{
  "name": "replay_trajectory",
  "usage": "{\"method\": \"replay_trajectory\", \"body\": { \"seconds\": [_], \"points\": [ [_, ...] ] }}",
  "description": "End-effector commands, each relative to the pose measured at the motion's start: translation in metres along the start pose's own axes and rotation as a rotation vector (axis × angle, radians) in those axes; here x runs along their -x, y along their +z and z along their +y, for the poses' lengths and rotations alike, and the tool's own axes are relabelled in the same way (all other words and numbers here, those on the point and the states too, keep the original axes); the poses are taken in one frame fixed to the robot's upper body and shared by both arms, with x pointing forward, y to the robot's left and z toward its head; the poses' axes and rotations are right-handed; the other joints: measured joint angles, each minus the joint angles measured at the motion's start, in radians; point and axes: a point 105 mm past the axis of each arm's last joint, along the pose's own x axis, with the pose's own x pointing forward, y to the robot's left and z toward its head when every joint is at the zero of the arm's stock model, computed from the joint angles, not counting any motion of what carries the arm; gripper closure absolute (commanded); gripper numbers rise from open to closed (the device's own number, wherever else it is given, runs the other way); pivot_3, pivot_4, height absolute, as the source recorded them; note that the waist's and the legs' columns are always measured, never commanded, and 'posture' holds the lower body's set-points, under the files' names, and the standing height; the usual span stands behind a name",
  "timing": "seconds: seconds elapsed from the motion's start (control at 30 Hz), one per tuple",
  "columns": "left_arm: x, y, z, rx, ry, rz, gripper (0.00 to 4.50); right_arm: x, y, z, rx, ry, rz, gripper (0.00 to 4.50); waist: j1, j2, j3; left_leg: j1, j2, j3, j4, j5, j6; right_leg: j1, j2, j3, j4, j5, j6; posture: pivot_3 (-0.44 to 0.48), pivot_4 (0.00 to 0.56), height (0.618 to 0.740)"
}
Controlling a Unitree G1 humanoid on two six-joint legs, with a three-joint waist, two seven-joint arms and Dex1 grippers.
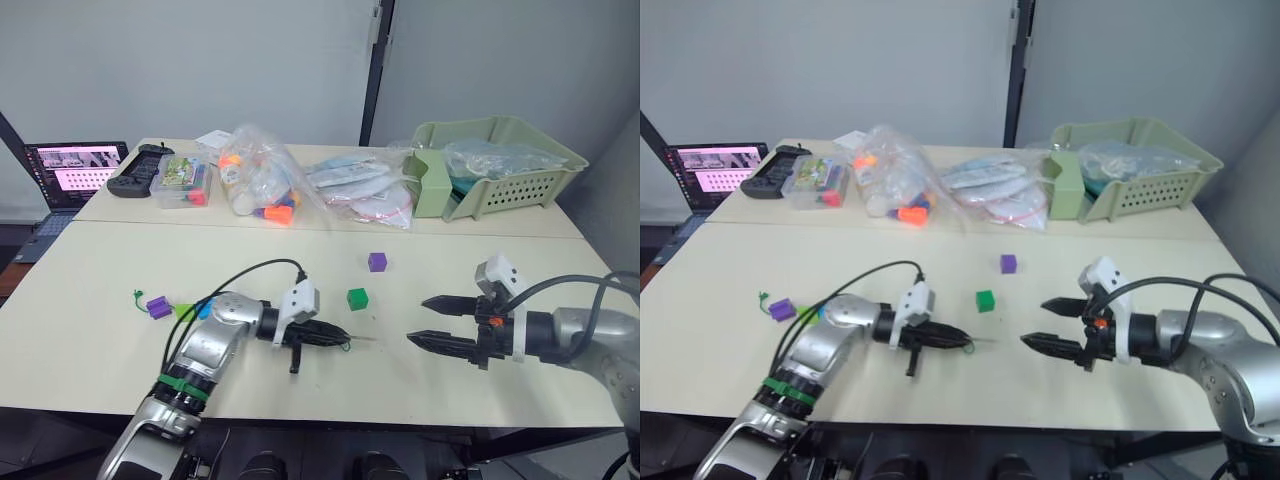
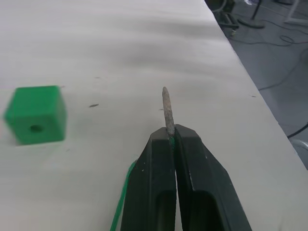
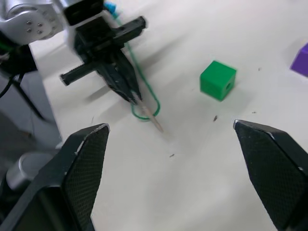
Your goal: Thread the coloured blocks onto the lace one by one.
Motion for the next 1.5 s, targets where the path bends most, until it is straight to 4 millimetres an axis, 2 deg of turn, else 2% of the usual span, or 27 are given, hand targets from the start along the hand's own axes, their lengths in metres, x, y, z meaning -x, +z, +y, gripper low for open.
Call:
{"method": "replay_trajectory", "body": {
  "seconds": [0.03,0.17,0.27,0.4,0.53,0.83,1.0,1.13,1.17,1.27,1.4,1.43,1.5],
  "points": [
    [0.015,0.010,-0.001,-0.016,0.033,-0.023,4.50,-0.003,0.000,-0.022,0.070,-0.174,-0.086,0.04,0.000,0.000,0.000,0.000,0.000,0.000,0.000,0.000,0.000,0.000,0.000,0.000,0.000,0.000,0.000,0.000,0.150,0.732],
    [0.031,0.005,-0.001,0.000,0.073,0.003,4.50,-0.024,-0.006,-0.043,0.113,-0.316,-0.123,0.04,-0.003,0.000,0.000,0.001,0.000,0.002,0.000,0.000,0.000,-0.001,0.000,0.001,0.000,0.000,0.000,0.000,0.150,0.732],
    [0.035,0.004,0.000,0.008,0.097,0.000,4.50,-0.042,-0.008,-0.053,0.031,-0.348,-0.133,0.04,-0.004,0.000,0.000,0.000,0.001,0.003,0.000,0.000,0.000,-0.001,0.000,0.001,0.000,0.000,0.000,0.000,0.150,0.732],
    [0.035,0.006,-0.002,0.012,0.110,-0.021,4.50,-0.061,0.001,-0.066,0.039,-0.402,-0.147,0.04,-0.003,0.000,0.000,0.000,0.001,0.003,0.000,0.000,0.000,-0.001,0.000,0.001,0.000,0.000,0.000,0.000,0.150,0.732],
    [0.035,0.008,-0.006,0.012,0.128,-0.040,4.50,-0.088,0.014,-0.084,0.022,-0.444,-0.174,0.04,-0.005,0.001,0.000,0.001,0.001,0.004,-0.001,0.000,0.000,-0.001,0.000,0.001,0.000,0.000,0.000,0.000,0.150,0.732],
    [0.038,0.005,-0.008,0.018,0.148,-0.026,4.50,-0.114,0.021,-0.103,0.011,-0.481,-0.178,0.04,-0.005,0.001,0.000,0.000,0.000,0.003,-0.002,0.000,0.000,-0.002,-0.001,0.001,0.001,0.000,0.000,0.000,0.150,0.732],
    [0.040,0.004,-0.010,0.022,0.148,-0.025,4.50,-0.121,0.020,-0.110,0.003,-0.496,-0.171,0.04,-0.009,0.001,0.000,0.001,0.001,0.003,-0.003,0.000,0.000,-0.002,-0.001,0.000,0.001,0.000,-0.001,0.000,0.150,0.732],
    [0.040,0.002,-0.010,0.021,0.154,-0.021,4.50,-0.138,0.021,-0.115,-0.015,-0.501,-0.178,0.04,-0.015,0.001,0.000,0.001,0.001,0.004,-0.003,0.000,0.000,-0.002,-0.001,0.000,0.001,0.000,-0.001,0.000,0.150,0.732],
    [0.040,0.001,-0.010,0.021,0.154,-0.020,4.50,-0.139,0.022,-0.116,-0.022,-0.501,-0.186,0.54,-0.019,0.001,0.000,0.001,0.001,0.004,-0.003,0.000,0.000,-0.002,0.000,0.000,0.001,0.001,-0.001,0.000,0.150,0.732],
    [0.040,0.001,-0.011,0.021,0.154,-0.019,4.50,-0.141,0.023,-0.117,-0.023,-0.502,-0.199,1.45,-0.019,0.001,0.000,0.001,0.001,0.003,-0.004,0.000,0.000,-0.002,-0.001,0.000,0.002,0.001,-0.001,0.000,0.150,0.732],
    [0.039,0.001,-0.011,0.020,0.155,-0.018,4.50,-0.140,0.023,-0.118,-0.026,-0.508,-0.212,3.00,-0.022,0.001,0.000,0.001,0.000,0.003,-0.004,0.000,0.000,-0.002,-0.001,0.000,0.001,0.001,-0.001,0.000,0.150,0.732],
    [0.038,0.001,-0.011,0.021,0.153,-0.019,4.50,-0.138,0.024,-0.117,-0.025,-0.508,-0.216,3.24,-0.024,0.001,0.000,0.001,0.001,0.003,-0.004,0.000,0.000,-0.002,-0.001,0.000,0.001,0.001,-0.001,0.000,0.150,0.732],
    [0.036,0.001,-0.011,0.021,0.147,-0.023,4.50,-0.132,0.027,-0.116,-0.022,-0.509,-0.228,3.30,-0.027,0.001,0.000,0.001,0.001,0.003,-0.004,0.000,0.000,-0.002,-0.001,0.000,0.001,0.001,-0.001,0.000,0.150,0.732]
  ]
}}
